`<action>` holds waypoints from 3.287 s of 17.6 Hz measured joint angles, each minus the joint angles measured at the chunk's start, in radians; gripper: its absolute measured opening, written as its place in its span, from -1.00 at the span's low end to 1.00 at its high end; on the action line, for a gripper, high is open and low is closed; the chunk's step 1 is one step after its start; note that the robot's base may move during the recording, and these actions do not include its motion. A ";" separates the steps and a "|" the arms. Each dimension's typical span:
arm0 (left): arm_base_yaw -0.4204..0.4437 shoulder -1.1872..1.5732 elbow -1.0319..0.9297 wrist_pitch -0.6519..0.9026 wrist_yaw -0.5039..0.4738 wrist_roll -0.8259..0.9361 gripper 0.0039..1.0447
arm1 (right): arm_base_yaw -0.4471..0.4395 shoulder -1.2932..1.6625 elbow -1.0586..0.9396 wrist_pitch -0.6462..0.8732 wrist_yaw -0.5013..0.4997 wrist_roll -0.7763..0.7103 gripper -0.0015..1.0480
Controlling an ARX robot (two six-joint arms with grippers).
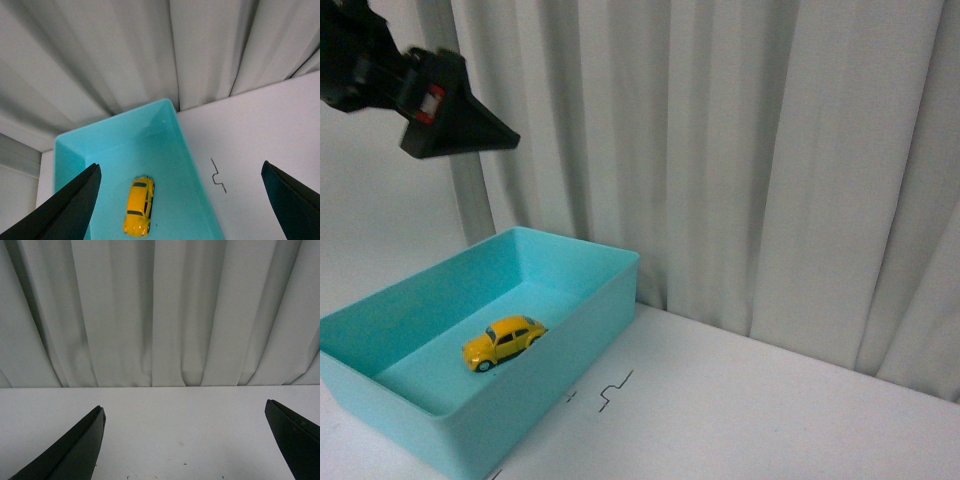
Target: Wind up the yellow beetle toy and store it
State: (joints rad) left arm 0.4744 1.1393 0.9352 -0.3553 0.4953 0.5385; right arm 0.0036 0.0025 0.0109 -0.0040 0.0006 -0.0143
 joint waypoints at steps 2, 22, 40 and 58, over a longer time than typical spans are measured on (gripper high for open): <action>0.019 -0.115 -0.039 -0.023 0.047 -0.018 0.88 | 0.000 0.000 0.000 0.000 0.000 0.000 0.87; -0.472 -1.058 -0.846 0.332 -0.496 -0.533 -0.97 | -0.004 0.001 0.000 -0.001 0.000 0.000 0.87; -0.475 -1.133 -0.925 0.352 -0.496 -0.535 -0.97 | -0.004 0.001 0.000 0.000 0.000 0.000 0.87; -0.475 -1.133 -0.925 0.352 -0.496 -0.535 0.88 | -0.004 0.001 0.000 0.000 0.000 0.000 0.87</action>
State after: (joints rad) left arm -0.0002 0.0059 0.0101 -0.0032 -0.0006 0.0032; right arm -0.0002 0.0032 0.0109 -0.0040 0.0002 -0.0147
